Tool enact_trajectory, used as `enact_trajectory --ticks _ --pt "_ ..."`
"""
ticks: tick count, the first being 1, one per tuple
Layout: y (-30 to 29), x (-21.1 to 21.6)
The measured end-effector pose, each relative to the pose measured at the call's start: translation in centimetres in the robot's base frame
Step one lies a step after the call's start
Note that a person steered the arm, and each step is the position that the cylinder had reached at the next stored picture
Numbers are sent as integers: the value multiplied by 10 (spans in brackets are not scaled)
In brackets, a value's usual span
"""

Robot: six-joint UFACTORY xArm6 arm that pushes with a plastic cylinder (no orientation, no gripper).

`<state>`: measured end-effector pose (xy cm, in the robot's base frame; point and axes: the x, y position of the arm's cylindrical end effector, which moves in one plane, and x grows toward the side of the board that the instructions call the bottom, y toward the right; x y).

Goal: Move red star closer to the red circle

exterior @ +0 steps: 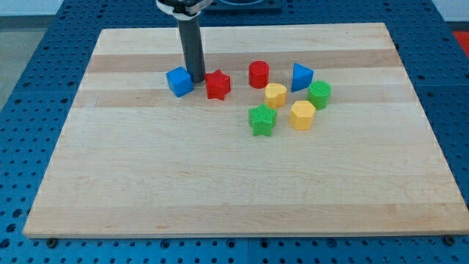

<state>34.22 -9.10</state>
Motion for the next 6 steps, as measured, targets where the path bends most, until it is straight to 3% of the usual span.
enact_trajectory --ticks 6 --pt "27 41"
